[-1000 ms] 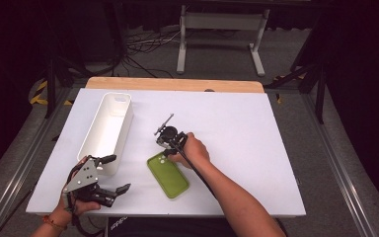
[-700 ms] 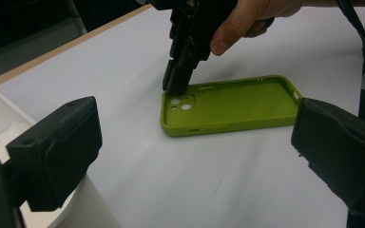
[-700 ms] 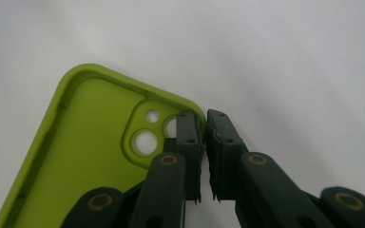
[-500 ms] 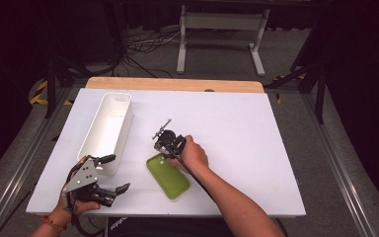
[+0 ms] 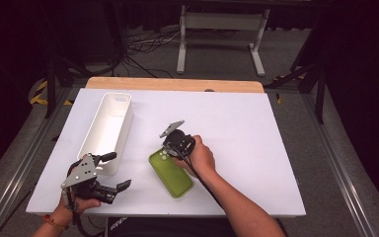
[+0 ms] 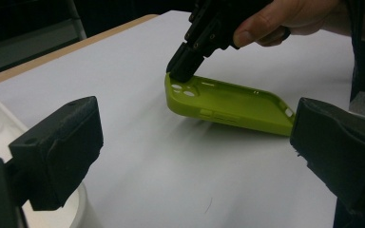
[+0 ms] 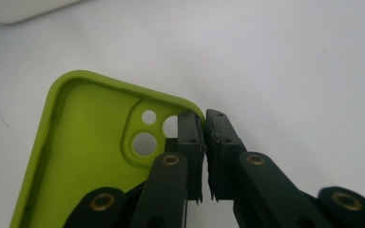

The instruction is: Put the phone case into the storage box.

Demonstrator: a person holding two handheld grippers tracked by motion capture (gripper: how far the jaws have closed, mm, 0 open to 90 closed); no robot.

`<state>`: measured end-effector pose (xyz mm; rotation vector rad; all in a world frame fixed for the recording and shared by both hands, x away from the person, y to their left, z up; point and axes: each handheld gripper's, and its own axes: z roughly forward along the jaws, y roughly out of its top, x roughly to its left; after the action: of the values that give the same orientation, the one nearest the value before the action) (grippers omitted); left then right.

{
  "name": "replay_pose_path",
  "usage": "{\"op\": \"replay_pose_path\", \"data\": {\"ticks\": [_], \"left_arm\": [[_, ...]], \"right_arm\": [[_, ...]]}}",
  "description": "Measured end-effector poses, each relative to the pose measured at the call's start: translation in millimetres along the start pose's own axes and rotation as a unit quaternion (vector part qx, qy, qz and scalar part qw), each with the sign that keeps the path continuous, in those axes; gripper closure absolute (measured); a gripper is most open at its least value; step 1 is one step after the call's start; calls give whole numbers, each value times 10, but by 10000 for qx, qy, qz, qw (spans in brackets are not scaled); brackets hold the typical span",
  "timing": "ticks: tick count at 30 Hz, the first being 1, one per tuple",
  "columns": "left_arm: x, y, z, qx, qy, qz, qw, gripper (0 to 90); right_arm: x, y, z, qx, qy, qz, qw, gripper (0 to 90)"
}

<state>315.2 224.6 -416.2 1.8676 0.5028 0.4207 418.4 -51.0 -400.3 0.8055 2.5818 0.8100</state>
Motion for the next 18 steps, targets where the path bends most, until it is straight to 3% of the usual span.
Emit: {"op": "replay_pose_path", "data": {"ticks": [2, 5, 7, 16, 18], "left_arm": [[-7, 61, 10, -47, -96, -47, 9999, 49], [-30, 137, 37, -73, -76, -132, 9999, 58], [-40, 201, 65, -56, -217, -224, 9995, 67], [-154, 495, 379, -86, -226, -176, 9996, 93], [-189, 536, 463, -51, -116, -105, 9999, 100]], "right_arm": [[-3, -17, -69, -100, -94, -27, 9999, 862], [-15, -44, -156, -254, -205, 11, 9995, 864], [-27, -78, -236, -424, -317, 91, 9986, 866], [-97, -182, -485, -1020, -619, 317, 9924, 867], [-107, -197, -514, -1095, -660, 336, 9912, 868]]}}
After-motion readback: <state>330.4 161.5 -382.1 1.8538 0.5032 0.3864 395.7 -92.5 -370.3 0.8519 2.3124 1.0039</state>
